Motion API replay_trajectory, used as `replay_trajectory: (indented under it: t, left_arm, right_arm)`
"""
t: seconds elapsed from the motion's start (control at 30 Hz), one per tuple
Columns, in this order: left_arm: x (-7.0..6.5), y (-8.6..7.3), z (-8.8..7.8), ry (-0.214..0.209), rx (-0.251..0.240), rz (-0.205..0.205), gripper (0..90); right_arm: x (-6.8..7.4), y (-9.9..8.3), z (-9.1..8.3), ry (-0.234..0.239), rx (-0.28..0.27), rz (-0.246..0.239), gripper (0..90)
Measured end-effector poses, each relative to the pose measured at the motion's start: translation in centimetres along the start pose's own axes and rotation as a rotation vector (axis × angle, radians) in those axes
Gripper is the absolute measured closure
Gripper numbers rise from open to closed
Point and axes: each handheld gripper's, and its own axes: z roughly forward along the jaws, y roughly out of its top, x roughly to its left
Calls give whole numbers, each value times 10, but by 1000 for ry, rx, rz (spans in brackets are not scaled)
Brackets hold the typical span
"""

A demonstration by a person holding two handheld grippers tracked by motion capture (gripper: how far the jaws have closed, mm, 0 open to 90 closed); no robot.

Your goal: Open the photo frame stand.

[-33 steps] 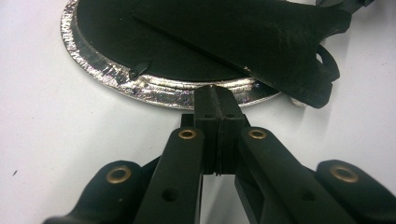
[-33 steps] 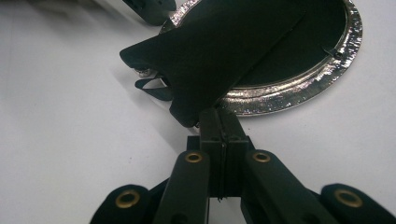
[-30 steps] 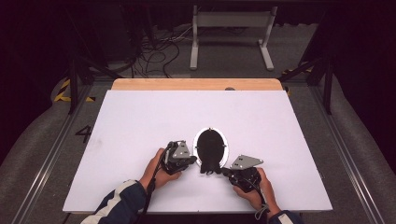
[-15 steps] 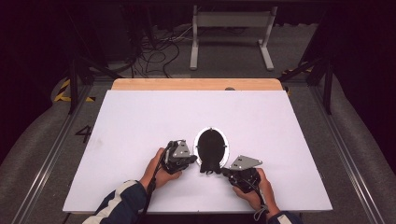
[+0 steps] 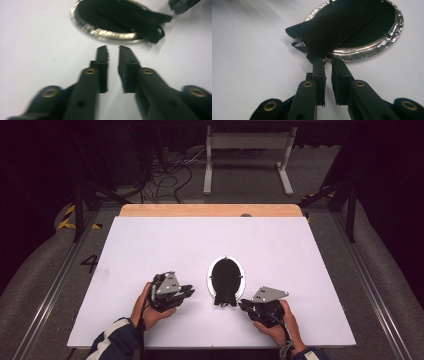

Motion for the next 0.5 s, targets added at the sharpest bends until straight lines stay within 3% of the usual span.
replay_trajectory:
  t: [0.07, 0.1, 0.13, 0.27, 0.3, 0.33, 0.5]
  left_arm:
    - [3, -12, -12, 7, -10, -26, 692]
    - [4, -17, -18, 19, -14, -34, 616]
    - [4, -21, -21, 31, -18, -45, 616]
    - [7, -40, -39, 80, -69, -118, 440]
    - [6, -44, -41, 106, -51, -123, 351]
    - [4, -47, -43, 116, -33, -127, 329]
    - [-4, -59, -47, 77, 2, -106, 215]
  right_arm:
    - [0, 1, -1, 9, 13, -3, 789]
    - [0, 2, -2, 27, 24, -9, 773]
    - [0, 2, -2, 27, 24, -9, 773]
    - [2, 4, -2, 36, 44, -19, 729]
    - [2, 4, -1, 40, 51, -19, 714]
    - [2, 4, -1, 43, 56, -19, 694]
    - [3, 5, 4, 41, 88, -17, 627]
